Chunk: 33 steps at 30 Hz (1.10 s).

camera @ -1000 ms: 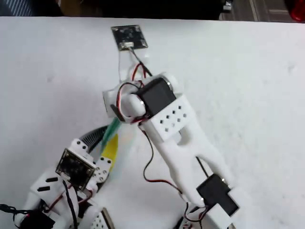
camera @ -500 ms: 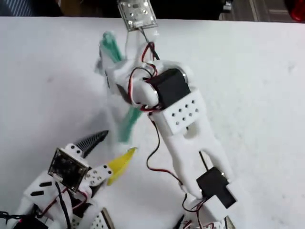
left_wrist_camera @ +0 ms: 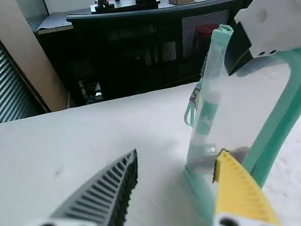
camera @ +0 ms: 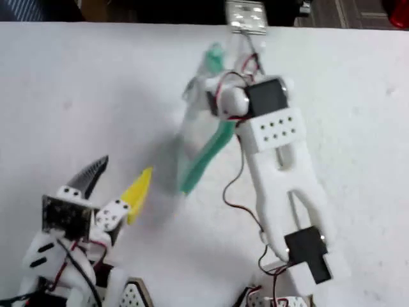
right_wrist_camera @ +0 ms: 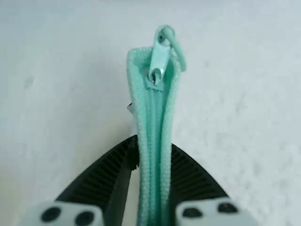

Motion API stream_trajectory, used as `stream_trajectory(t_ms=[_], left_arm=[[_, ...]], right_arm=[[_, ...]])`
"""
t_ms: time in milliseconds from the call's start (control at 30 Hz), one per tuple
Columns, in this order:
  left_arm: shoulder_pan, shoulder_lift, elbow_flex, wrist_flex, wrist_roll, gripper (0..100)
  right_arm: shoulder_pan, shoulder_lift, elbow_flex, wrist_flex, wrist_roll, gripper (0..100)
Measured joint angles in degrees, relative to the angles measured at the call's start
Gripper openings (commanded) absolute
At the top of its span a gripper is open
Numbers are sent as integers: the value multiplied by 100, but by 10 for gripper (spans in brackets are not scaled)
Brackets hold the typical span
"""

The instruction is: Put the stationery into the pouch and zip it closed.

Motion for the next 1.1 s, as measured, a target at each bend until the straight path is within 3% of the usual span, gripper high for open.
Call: stream_trajectory(t_ms=[433, 933, 1100], left_arm=[[-35, 0, 193, -202, 0, 278], [-35, 9, 659, -545, 0, 278], [-35, 9, 659, -545, 0, 278]], right_arm=[[1653, 114, 3174, -2057, -9, 16], [870, 167, 4721, -4141, -18, 16], [862, 176, 4818, -4237, 510, 36]])
